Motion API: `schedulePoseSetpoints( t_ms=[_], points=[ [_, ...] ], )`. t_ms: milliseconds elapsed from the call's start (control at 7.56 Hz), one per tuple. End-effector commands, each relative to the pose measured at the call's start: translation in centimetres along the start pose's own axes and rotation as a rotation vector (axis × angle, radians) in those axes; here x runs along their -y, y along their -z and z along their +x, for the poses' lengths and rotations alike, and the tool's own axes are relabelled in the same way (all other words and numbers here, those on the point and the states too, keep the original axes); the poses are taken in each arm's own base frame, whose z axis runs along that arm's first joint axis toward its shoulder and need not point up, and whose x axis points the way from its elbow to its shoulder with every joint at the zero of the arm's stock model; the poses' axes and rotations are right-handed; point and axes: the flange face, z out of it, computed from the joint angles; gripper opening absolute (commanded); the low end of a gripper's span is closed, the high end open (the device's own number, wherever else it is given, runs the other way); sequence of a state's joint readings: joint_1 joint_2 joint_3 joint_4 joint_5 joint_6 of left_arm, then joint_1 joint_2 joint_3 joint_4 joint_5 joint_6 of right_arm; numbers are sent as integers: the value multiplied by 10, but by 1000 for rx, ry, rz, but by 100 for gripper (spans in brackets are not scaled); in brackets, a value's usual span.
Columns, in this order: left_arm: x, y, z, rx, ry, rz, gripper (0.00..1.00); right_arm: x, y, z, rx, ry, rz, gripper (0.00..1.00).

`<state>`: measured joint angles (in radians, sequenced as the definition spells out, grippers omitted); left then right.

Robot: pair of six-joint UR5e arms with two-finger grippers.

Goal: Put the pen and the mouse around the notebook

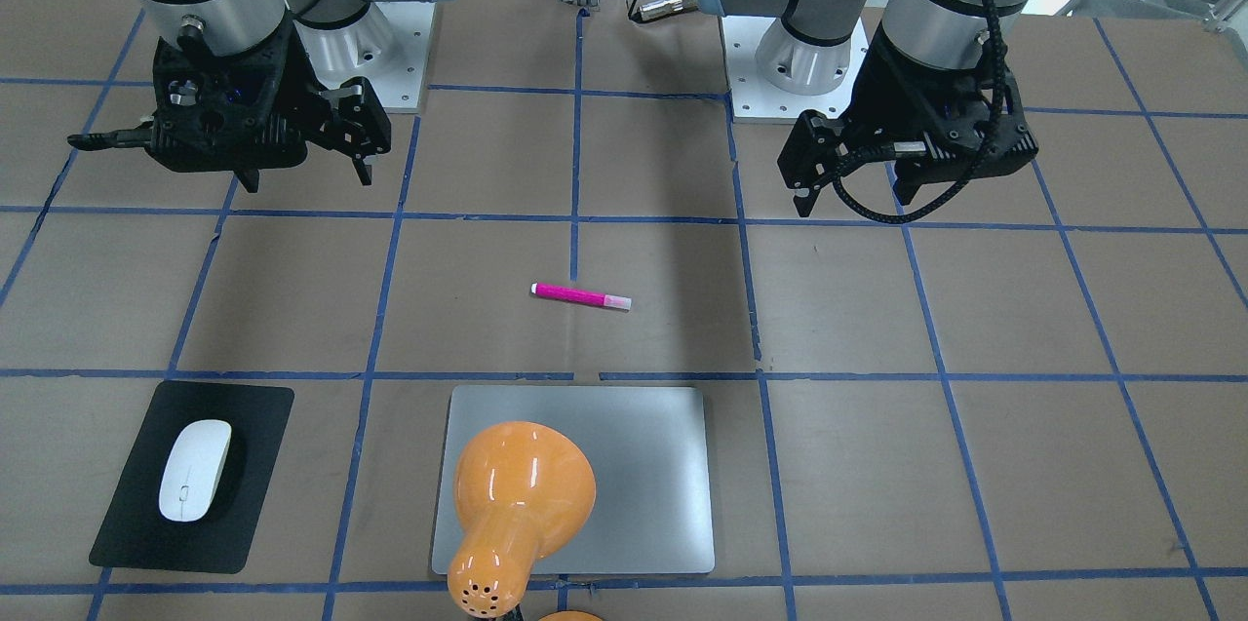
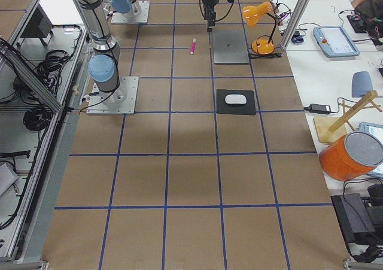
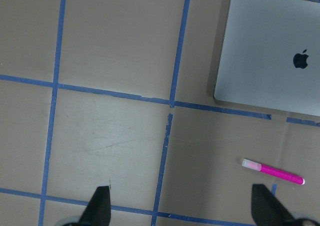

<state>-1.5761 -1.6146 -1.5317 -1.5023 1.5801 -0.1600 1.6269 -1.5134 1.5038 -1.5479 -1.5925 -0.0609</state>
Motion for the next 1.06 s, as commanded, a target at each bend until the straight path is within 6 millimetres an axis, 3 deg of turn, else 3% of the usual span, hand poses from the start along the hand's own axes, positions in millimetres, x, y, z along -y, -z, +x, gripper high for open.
schedulePoseSetpoints(
  t_ms=[0,926],
  points=[
    [0,3,-1,4,-3,11,100,1,0,-1,3,1,3,100],
    [-4,6,-2,-2,-3,6,100,1,-3,-1,5,0,-3,100]
  ],
)
